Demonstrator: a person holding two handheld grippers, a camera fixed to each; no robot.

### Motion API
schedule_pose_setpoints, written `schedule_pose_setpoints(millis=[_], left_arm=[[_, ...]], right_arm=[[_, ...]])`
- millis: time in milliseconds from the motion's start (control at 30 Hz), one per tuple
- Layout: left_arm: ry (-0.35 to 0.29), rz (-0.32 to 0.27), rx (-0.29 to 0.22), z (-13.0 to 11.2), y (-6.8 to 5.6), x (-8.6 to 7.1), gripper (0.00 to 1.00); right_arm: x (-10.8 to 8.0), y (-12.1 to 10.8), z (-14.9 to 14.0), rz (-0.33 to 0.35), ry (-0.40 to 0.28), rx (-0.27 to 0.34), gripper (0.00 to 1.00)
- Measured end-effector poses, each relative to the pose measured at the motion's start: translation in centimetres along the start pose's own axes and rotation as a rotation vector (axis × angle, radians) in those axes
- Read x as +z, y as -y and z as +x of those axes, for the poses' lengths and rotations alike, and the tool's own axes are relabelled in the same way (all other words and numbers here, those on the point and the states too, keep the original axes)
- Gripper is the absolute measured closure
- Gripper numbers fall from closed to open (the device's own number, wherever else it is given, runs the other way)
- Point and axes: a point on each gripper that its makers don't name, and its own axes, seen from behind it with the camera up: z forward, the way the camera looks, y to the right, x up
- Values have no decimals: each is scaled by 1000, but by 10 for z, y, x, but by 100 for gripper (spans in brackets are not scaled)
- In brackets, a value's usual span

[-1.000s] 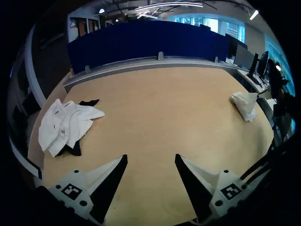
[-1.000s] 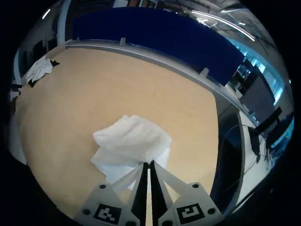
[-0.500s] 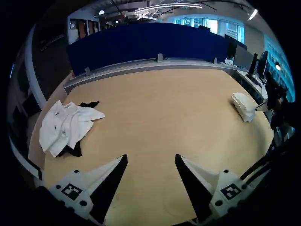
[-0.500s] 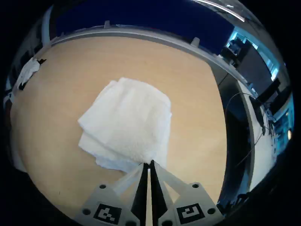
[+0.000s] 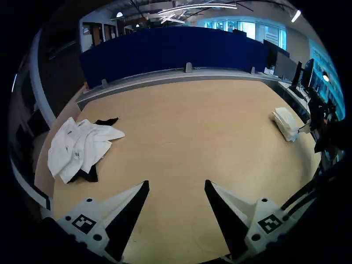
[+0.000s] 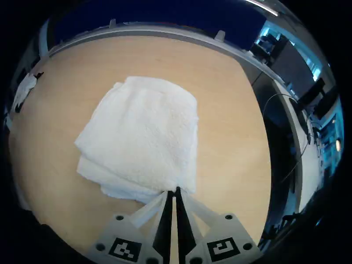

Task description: Fold towel

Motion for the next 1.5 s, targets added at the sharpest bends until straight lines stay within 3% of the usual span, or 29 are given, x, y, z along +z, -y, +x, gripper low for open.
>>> schedule_pose_setpoints(millis=[433,567,800,1167,1500], left_arm=[[-2,-6,6,1,-3,2,6],[-1,-6,2,1,-3,2,7],[-2,-7,0,1,-2,2,7],[-5,-17,1,3,-6,3,7],[-4,-13,-4,1,-3,1,6]], right_arm=[[4,-4,1,-24,-2,3,91],[0,-5,2,-30,-15,11,78],[-12,-10,5,-48,-43,24,33],[-25,10,19,7,-92,14,9],[-28,41,46,60,-144,-12,1]])
